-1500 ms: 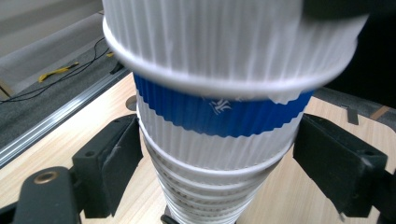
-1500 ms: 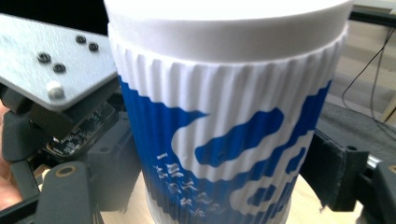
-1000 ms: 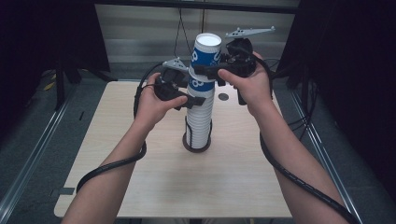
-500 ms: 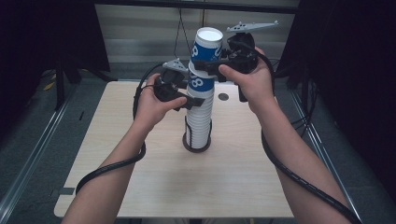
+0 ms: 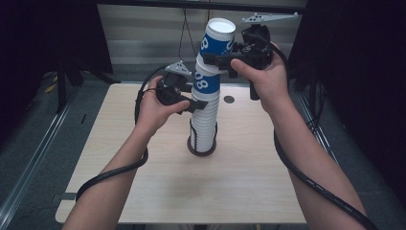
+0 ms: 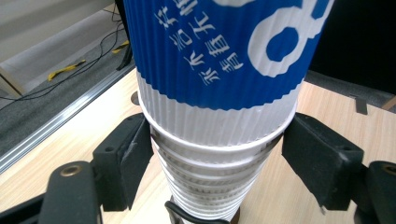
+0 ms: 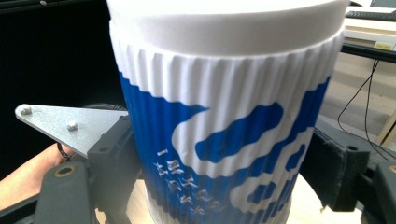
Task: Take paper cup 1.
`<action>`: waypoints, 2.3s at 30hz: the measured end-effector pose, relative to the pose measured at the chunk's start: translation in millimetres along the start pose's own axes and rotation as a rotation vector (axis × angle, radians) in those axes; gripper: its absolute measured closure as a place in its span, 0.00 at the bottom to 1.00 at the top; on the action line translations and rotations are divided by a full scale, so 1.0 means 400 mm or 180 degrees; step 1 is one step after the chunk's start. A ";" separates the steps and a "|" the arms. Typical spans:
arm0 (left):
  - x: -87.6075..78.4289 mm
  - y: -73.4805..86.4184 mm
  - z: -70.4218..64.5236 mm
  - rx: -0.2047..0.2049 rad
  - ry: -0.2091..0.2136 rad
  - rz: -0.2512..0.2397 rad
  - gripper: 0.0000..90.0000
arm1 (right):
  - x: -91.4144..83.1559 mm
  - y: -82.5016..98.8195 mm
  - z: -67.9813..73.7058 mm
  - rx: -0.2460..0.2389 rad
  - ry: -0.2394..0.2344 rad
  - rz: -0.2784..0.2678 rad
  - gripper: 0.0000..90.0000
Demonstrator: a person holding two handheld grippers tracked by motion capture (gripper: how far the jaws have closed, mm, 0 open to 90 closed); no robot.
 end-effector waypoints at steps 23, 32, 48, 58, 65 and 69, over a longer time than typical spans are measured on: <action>-0.003 0.014 -0.003 0.0003 0.0001 0.0067 0.28 | -0.105 0.039 -0.086 0.0129 0.0154 -0.0072 0.23; -0.010 0.025 -0.012 -0.0001 0.0032 0.0091 0.24 | -0.133 0.082 -0.122 0.0114 0.0237 -0.0019 0.23; -0.029 0.074 -0.018 -0.0014 0.0057 0.0168 0.22 | -0.138 0.203 -0.161 0.0086 0.0258 0.0192 0.23; -0.044 0.109 -0.033 -0.0039 0.0097 0.0145 0.21 | -0.118 0.272 -0.156 -0.0010 0.0175 0.0383 0.23; -0.037 0.131 -0.054 -0.0017 0.0194 0.0167 0.20 | -0.107 0.318 -0.151 -0.0064 0.0117 0.0492 0.23; -0.033 0.141 -0.065 -0.0001 0.0231 0.0172 0.20 | -0.104 0.342 -0.146 -0.0073 0.0068 0.0544 0.23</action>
Point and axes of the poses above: each handheld gripper's, and its own axes: x roughly forward along the jaws, y roughly out of its underside, z roughly to its left, the point moved 6 cm from there along x, roughly forward along the jaws, and after that the axes turned 6 degrees about x, right-handed, at the moved point
